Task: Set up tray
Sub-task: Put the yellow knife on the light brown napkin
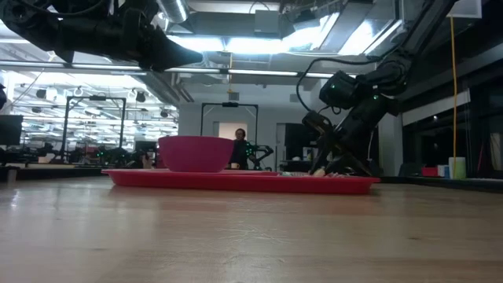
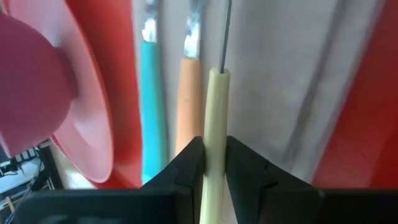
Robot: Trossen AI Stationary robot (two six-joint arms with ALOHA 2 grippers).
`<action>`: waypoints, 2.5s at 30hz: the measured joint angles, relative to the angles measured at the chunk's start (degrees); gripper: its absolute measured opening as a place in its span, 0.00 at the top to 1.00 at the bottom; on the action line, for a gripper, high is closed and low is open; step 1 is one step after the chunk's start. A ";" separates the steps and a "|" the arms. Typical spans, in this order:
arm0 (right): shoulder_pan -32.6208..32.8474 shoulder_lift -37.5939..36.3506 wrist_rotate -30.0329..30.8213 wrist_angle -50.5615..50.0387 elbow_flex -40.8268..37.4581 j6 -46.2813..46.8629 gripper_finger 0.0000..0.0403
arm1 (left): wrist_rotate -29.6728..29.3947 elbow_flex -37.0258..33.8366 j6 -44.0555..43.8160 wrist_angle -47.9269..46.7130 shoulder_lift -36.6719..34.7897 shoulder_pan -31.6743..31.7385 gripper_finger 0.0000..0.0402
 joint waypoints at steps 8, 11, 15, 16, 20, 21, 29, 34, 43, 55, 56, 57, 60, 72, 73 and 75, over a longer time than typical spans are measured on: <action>0.43 -1.20 2.30 -1.16 0.02 1.29 0.84 | 0.02 0.00 -0.02 -0.20 -0.02 -0.02 0.98; 0.43 -1.20 2.90 -3.09 0.02 1.08 0.84 | 0.02 0.00 -0.02 -0.38 -0.01 -0.02 0.98; 0.45 -1.20 3.71 -3.05 0.02 -1.41 0.84 | 0.02 0.00 -0.02 -0.40 -0.02 -0.02 0.99; 0.45 -1.20 3.72 -2.97 0.02 -2.01 0.84 | 0.02 0.00 -0.02 -0.40 0.00 -0.02 0.99; 0.45 -1.20 2.67 -2.67 0.02 -2.62 0.84 | 0.02 0.00 -0.06 -0.40 -0.01 -0.02 0.98; 0.45 -1.20 2.44 -2.66 0.02 -2.62 0.84 | 0.02 0.00 -0.13 -0.39 -0.01 -0.02 0.98; 0.45 -1.20 3.33 -2.65 0.02 -1.97 0.84 | 0.02 0.00 -0.15 -0.38 0.00 -0.02 0.99; 0.45 -1.20 3.64 -2.67 0.02 -1.97 0.84 | 0.02 0.00 -0.15 -0.40 -0.02 -0.02 0.98; 0.45 -1.20 4.07 -2.67 0.02 -1.99 0.79 | 0.02 0.00 -0.11 -0.49 0.00 -0.02 0.99; 0.41 -1.20 3.90 -2.67 0.02 -3.15 0.71 | 0.02 0.00 -0.11 -0.53 -0.01 -0.02 0.98; 0.41 -1.20 3.88 -2.67 0.02 -3.15 0.71 | 0.02 0.00 -0.11 -0.53 -0.02 -0.02 0.98; 0.41 -1.20 3.86 -2.66 0.02 -3.15 0.71 | 0.02 0.00 -0.08 -0.53 -0.02 -0.02 0.99; 0.43 -1.20 3.94 -2.67 0.02 -3.15 0.71 | 0.02 0.00 -0.06 -0.55 -0.02 0.00 0.98; 0.53 -1.20 2.79 -2.41 0.02 -3.06 0.71 | 0.02 0.00 0.00 -1.95 0.00 -0.01 0.99; 0.54 -1.20 2.77 -2.41 0.02 -3.06 0.71 | 0.02 0.00 0.00 -1.91 0.00 -0.02 0.99; 0.54 -1.20 2.72 -2.41 0.02 -3.06 0.71 | 0.02 0.00 0.00 -1.91 0.00 -0.02 0.98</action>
